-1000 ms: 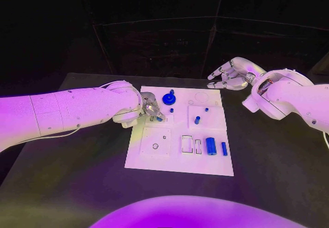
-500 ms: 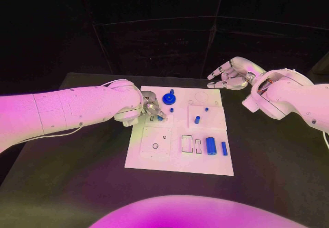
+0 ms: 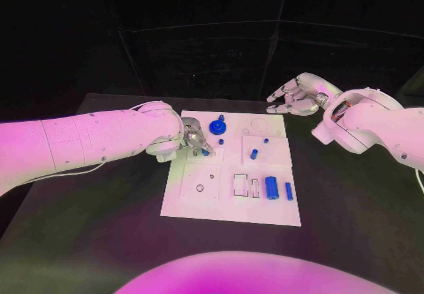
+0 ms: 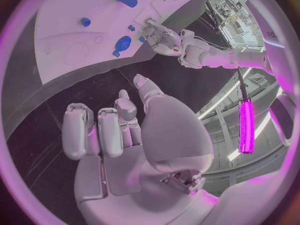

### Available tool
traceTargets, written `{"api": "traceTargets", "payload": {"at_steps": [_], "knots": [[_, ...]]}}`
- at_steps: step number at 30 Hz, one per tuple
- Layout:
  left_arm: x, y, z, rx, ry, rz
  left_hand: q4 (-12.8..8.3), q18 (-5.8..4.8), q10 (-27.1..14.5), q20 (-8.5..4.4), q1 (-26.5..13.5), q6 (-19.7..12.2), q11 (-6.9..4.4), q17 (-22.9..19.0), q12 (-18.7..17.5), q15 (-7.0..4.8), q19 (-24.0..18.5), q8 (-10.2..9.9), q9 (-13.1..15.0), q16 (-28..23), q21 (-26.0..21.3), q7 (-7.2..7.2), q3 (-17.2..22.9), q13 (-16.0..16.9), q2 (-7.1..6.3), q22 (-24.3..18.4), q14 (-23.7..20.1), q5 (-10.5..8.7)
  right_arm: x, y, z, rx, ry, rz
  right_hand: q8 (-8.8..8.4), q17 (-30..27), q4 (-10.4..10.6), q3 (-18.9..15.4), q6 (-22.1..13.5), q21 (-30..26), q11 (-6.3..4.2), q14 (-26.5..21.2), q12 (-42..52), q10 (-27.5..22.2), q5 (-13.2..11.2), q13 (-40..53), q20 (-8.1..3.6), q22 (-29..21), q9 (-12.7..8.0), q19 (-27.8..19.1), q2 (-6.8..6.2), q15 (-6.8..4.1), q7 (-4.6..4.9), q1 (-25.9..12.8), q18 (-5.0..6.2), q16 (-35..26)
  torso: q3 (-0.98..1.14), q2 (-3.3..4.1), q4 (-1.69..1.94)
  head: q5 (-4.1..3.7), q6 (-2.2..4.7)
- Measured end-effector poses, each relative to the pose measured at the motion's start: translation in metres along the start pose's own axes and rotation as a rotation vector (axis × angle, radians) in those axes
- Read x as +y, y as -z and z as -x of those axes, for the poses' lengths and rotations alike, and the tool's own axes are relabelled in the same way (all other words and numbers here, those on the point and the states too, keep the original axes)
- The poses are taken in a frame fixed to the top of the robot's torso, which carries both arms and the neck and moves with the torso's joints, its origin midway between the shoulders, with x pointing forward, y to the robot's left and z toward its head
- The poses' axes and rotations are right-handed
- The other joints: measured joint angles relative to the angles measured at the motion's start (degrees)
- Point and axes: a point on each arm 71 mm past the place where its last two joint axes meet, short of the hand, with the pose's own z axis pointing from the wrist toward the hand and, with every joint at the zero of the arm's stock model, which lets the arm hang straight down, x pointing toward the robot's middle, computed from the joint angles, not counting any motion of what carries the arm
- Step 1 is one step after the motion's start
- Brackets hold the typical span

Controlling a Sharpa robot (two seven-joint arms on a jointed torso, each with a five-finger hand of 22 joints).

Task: Assemble the parts on the task board

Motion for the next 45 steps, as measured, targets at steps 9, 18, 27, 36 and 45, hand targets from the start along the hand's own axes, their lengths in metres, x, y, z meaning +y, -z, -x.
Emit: {"api": "traceTargets", "payload": {"at_steps": [9,18,27,36,45], "knots": [[0.0019,0.0005,0.0003,0.005,-0.002,0.004,-0.17,0.0,0.0,0.0,0.07,-0.01,0.0,0.0,0.0,0.0,0.0,-0.01,-0.01,0.0,0.0,0.01,0.16,0.08,0.5,-0.01,0.0,-0.02,0.0001,-0.0001,-0.0001,0.0,0.0,0.0,0.0,0.0,0.0,0.0,0.0,0.0,0.0,0.0,0.0,0.0,0.0,0.0,0.0,0.01,0.0,0.0,0.0,0.0,0.0,0.0,0.0,0.0,-0.03,0.0,0.01,0.18,-0.03],[0.0017,0.0003,0.0011,0.005,-0.003,0.005,-0.17,0.0,-0.01,0.0,0.23,-0.02,0.0,0.0,0.0,0.0,0.0,-0.01,-0.01,0.0,0.0,0.02,0.16,0.18,0.64,-0.01,0.0,-0.04,0.0,-0.0001,0.0,0.0,0.0,0.0,0.0,0.01,0.0,0.0,0.0,0.0,0.0,0.0,0.0,0.0,0.0,0.01,0.0,0.01,0.0,0.0,0.0,0.0,0.0,0.0,0.0,0.0,-0.03,0.0,-0.01,0.24,0.01],[-0.0018,-0.0016,0.0021,0.008,-0.01,0.004,0.02,0.0,0.2,0.0,-0.24,0.5,-0.21,0.0,0.0,0.0,0.0,-0.01,0.01,0.0,0.22,-0.1,-0.53,0.18,0.86,-0.01,0.0,-0.04,0.0001,0.0,-0.0001,0.0,0.0,0.0,0.0,0.01,0.0,0.0,0.0,0.0,0.0,0.0,0.0,0.0,0.0,0.01,0.0,0.01,0.0,0.0,0.0,0.0,0.0,0.0,0.0,0.0,0.01,0.01,-0.04,0.18,-0.05],[-0.0056,-0.0036,0.0029,0.014,-0.02,0.004,0.14,0.0,0.24,0.0,-0.95,0.62,-0.17,0.0,0.11,0.0,0.0,0.0,0.01,0.0,0.22,-0.22,-1.41,0.33,0.27,-0.01,0.0,-0.03,0.0004,0.0003,-0.0002,0.001,0.0,0.001,0.0,0.01,0.0,0.0,0.0,0.0,0.0,0.0,0.0,0.0,0.0,0.01,0.0,0.01,0.0,0.0,0.0,0.0,0.0,0.0,0.0,0.0,0.01,0.02,-0.06,0.15,-0.18],[-0.0056,-0.0042,0.0036,0.024,-0.029,0.007,0.14,0.0,0.71,0.0,-0.95,0.68,-0.1,0.0,0.72,0.0,0.0,0.0,0.01,0.0,0.22,-0.15,-1.61,1.3,0.26,-0.01,0.0,-0.03,0.0004,0.0003,-0.0002,0.001,-0.001,0.001,0.0,0.01,0.0,0.0,0.0,0.0,0.0,0.0,0.0,0.0,0.0,0.01,0.0,0.01,0.0,0.0,0.0,0.0,0.0,0.0,0.0,0.0,0.01,0.02,-0.06,0.09,-0.33]]}}
